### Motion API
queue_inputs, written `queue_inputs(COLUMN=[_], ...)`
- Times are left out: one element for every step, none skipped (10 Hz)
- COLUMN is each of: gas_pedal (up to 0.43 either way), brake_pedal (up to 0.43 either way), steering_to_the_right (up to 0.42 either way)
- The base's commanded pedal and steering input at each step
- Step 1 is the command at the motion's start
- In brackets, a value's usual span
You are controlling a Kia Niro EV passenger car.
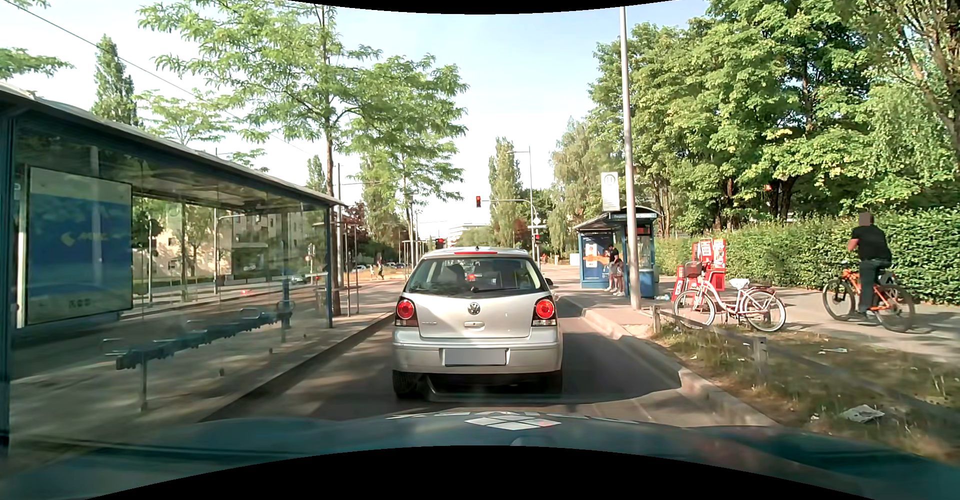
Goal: Follow the waypoints while adhering to traffic rules and regulations
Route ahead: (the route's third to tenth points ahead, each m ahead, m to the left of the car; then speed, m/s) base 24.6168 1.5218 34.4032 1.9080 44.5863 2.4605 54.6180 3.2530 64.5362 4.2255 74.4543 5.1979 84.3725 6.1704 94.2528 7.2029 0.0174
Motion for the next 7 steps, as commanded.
queue_inputs(gas_pedal=[0.0,0.0,0.0,0.0,0.0,0.0,0.0], brake_pedal=[0.226,0.226,0.226,0.226,0.226,0.226,0.226], steering_to_the_right=[-0.003,-0.003,-0.003,-0.003,-0.003,-0.003,-0.003])
